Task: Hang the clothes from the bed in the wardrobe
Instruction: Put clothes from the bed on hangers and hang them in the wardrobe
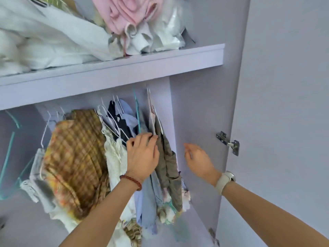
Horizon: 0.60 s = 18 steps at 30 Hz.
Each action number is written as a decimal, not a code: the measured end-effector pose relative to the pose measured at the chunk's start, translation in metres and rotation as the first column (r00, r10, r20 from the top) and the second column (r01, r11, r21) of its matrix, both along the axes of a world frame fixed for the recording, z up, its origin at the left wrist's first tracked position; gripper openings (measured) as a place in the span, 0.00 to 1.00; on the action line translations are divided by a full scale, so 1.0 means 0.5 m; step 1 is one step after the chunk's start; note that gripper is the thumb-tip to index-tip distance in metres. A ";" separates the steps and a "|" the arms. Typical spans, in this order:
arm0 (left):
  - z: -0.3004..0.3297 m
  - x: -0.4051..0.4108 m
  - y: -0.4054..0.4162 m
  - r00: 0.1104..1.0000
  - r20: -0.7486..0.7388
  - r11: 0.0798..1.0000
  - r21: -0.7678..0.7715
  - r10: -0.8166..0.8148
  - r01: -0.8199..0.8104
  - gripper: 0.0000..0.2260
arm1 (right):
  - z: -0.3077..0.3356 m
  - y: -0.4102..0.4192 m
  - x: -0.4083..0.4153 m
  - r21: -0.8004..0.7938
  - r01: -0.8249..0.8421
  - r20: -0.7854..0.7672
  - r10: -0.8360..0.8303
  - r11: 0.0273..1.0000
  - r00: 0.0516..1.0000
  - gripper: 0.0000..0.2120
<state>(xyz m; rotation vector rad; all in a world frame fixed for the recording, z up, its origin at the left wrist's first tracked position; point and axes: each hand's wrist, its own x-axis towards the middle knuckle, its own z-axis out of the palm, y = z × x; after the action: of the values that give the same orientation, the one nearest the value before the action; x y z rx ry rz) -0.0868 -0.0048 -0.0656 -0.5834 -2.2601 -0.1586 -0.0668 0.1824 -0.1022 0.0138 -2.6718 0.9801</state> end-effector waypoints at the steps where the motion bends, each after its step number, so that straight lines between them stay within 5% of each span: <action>1: 0.010 -0.016 -0.009 1.000 -0.001 1.000 -0.005 0.031 -0.031 0.15 | 0.019 -0.014 -0.026 -0.046 -0.023 -0.009 0.022 0.999 1.000 0.16; 7: 0.026 -0.129 -0.052 0.891 0.387 0.971 -0.101 0.238 -0.215 0.22 | 0.129 -0.096 -0.185 -0.352 -0.062 0.013 0.071 0.934 0.997 0.15; 11: -0.015 -0.160 -0.057 0.856 0.474 0.978 -0.087 0.206 -0.188 0.24 | 0.175 -0.135 -0.249 -0.740 0.014 0.188 0.186 0.672 0.964 0.10; 13: -0.035 -0.167 -0.058 0.869 0.459 0.982 -0.044 0.185 -0.186 0.23 | 0.190 -0.150 -0.275 -0.804 0.113 0.251 0.161 0.584 0.955 0.09; 18: -0.062 -0.179 -0.070 0.893 0.430 0.987 0.028 0.131 -0.158 0.23 | 0.183 -0.147 -0.331 -0.701 0.171 0.323 0.094 0.693 0.942 0.10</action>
<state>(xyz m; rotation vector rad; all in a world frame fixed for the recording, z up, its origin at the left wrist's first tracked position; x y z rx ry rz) -0.1764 -0.0397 -0.0968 -0.3680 -2.7034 -0.3067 -0.2322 0.1087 -0.0107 -0.4145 -2.3196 2.1225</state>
